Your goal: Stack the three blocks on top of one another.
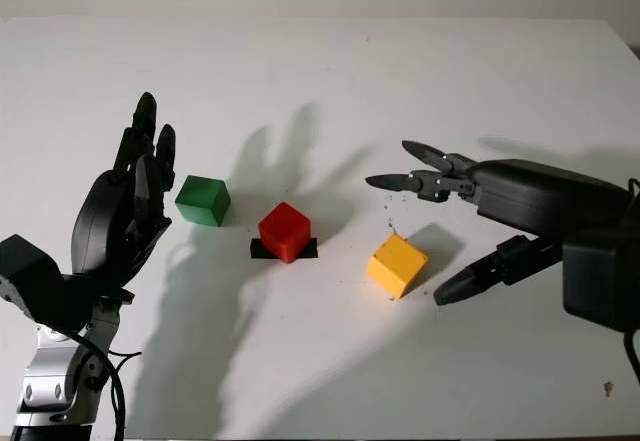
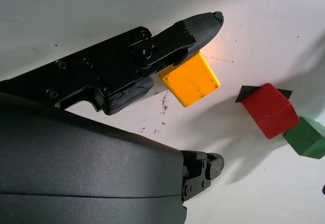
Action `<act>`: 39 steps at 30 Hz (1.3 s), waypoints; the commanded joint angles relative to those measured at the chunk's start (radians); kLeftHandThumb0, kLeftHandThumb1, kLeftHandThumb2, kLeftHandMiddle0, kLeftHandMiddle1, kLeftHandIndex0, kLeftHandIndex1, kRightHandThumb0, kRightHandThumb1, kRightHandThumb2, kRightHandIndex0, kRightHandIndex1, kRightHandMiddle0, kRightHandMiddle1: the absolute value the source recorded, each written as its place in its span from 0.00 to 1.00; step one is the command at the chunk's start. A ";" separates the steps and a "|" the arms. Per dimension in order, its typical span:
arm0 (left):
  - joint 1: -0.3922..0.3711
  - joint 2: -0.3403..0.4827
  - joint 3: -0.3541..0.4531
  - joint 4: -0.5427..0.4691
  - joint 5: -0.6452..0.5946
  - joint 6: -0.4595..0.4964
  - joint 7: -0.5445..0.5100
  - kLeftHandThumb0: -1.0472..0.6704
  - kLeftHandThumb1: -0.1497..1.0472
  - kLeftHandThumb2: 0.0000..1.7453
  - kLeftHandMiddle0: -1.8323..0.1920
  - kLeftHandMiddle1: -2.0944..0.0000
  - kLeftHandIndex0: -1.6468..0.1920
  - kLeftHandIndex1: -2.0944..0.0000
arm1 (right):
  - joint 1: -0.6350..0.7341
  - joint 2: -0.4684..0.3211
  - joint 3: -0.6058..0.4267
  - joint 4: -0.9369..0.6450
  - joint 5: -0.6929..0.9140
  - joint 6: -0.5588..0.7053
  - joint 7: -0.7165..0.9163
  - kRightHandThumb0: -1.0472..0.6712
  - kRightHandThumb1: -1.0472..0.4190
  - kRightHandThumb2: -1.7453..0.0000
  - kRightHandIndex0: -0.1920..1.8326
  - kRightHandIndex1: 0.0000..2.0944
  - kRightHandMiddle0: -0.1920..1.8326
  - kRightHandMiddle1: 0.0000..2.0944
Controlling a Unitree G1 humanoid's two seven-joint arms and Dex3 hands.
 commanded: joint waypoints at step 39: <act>0.025 -0.006 -0.004 0.011 0.012 -0.027 0.006 0.14 1.00 0.40 1.00 1.00 1.00 1.00 | -0.119 0.038 0.186 0.310 -0.368 -0.531 -0.365 0.34 0.11 0.97 0.06 0.03 0.29 0.18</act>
